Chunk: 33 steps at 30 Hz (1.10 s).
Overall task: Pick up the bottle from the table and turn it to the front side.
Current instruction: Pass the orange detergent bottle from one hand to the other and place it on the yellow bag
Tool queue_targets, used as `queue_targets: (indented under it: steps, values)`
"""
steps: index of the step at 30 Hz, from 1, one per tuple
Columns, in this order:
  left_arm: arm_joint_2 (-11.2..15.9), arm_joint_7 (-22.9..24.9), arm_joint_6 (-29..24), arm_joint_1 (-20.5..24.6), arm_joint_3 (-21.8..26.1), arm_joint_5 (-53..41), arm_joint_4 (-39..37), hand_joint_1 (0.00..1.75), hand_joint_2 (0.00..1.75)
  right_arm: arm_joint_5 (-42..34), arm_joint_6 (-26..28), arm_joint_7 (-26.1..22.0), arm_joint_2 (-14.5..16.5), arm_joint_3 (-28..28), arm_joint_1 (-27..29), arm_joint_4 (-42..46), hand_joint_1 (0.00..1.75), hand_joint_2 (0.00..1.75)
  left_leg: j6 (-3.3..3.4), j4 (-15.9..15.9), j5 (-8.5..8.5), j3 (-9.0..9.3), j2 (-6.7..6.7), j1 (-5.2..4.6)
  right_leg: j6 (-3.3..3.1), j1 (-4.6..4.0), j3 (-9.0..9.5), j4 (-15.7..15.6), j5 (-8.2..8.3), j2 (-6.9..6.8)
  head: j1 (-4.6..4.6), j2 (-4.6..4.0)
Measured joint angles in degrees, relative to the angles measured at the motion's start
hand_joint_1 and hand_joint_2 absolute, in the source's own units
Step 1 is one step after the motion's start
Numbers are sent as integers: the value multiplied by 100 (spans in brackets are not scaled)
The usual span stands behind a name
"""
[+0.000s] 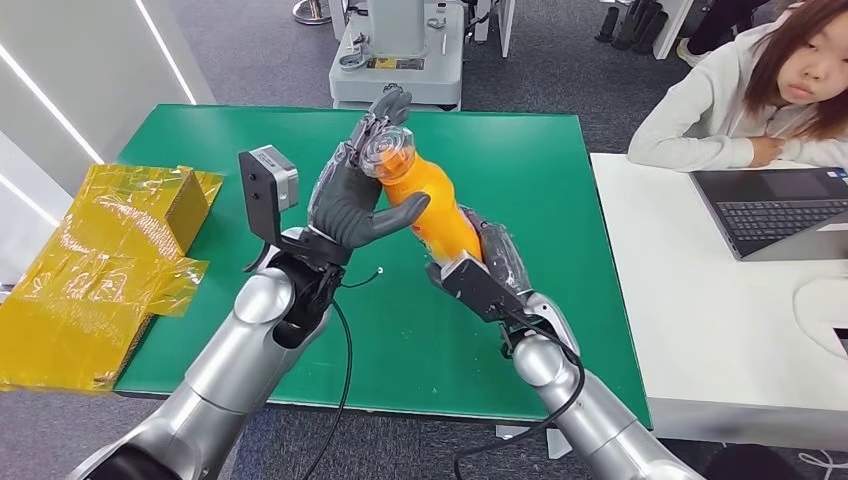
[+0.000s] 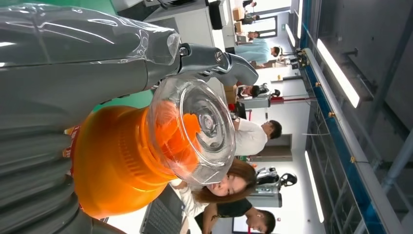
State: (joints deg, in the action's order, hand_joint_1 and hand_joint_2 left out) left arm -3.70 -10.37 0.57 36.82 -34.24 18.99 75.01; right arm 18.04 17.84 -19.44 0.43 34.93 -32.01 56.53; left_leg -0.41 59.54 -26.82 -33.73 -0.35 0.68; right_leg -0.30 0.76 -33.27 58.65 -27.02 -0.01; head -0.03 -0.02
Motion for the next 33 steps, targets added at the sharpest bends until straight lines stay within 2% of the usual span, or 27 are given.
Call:
queue_targets:
  steps: [9,13,28,29,32,33]
  values:
    - [8,-155,-138,6,-55,-131,-210,0,175,-249,249,-228,207,17,-291,-341,168,175,0,0,0,0,1,0,0,0,0,1,0,2,0,0]
    - [9,-236,-236,3,-55,-310,-318,0,175,-336,304,-313,297,74,-389,-537,160,175,0,0,0,0,1,0,0,0,0,2,0,2,0,0]
    - [-87,-276,-347,47,-53,-303,-702,0,175,-483,364,-491,531,450,-711,-1219,164,175,0,0,0,0,1,0,0,0,-1,1,0,2,0,0]
    - [-98,-275,-347,56,-53,-277,-724,18,175,-504,369,-503,536,466,-722,-1251,164,175,0,1,0,0,0,0,0,0,-1,1,0,2,1,0]
    - [-126,-233,-352,79,-53,-172,-787,149,175,-541,389,-515,540,519,-753,-1334,164,175,0,1,0,0,0,0,0,0,-1,1,0,2,1,0]
    - [-133,-210,-357,87,-53,-117,-810,175,175,-552,402,-515,540,536,-761,-1361,164,175,0,1,0,0,0,0,0,0,-1,1,0,2,1,0]
